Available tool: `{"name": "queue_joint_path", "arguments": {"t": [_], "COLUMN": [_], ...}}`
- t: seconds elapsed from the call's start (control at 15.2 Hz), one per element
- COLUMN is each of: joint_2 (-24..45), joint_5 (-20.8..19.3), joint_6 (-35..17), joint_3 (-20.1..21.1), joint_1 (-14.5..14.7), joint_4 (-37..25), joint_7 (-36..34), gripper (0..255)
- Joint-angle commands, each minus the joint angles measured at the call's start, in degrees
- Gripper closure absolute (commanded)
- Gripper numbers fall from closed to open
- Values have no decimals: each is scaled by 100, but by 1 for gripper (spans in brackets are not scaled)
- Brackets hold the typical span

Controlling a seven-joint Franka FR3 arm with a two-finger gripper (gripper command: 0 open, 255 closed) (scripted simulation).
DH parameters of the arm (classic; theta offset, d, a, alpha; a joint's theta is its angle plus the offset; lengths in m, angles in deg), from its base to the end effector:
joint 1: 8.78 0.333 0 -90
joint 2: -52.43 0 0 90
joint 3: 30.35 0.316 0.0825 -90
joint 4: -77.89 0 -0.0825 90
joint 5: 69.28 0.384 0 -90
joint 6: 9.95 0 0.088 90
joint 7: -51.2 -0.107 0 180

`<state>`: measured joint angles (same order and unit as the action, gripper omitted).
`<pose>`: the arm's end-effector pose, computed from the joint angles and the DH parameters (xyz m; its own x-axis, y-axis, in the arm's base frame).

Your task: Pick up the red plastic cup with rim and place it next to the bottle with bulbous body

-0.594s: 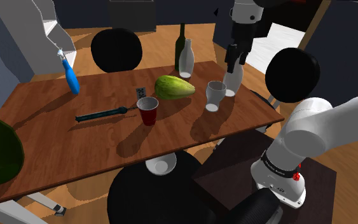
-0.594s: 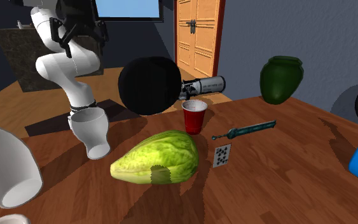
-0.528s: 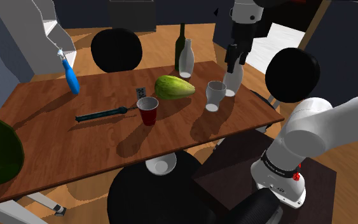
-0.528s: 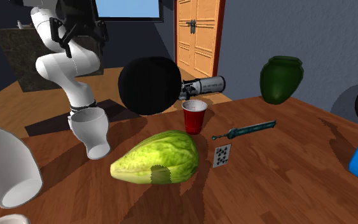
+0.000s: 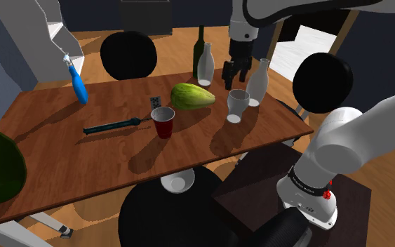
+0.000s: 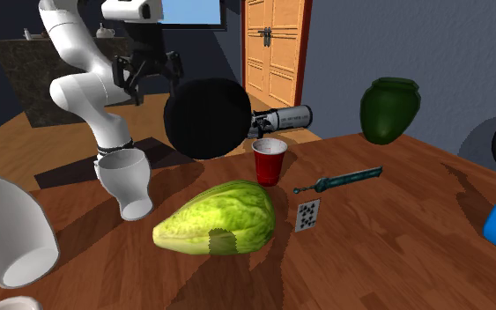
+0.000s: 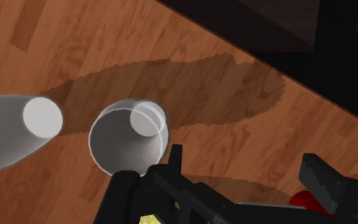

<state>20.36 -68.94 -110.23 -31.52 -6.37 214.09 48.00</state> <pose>0.3752 0.0078 0.5181 0.9972 -0.0315 -0.0681 -0.0324 -0.9994 -0.0128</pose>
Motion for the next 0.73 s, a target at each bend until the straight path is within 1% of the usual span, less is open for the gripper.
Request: {"name": "queue_joint_path", "arguments": {"t": [0.0,0.33,0.66], "joint_2": [293,1202,2155], "joint_5": [145,487,817], "joint_6": [-286,-987,-1566], "joint_3": [44,147,253], "joint_1": [73,250,411], "joint_4": [-44,-327,-789], "joint_7": [-61,-154,-196], "gripper": [0,0,0]}}
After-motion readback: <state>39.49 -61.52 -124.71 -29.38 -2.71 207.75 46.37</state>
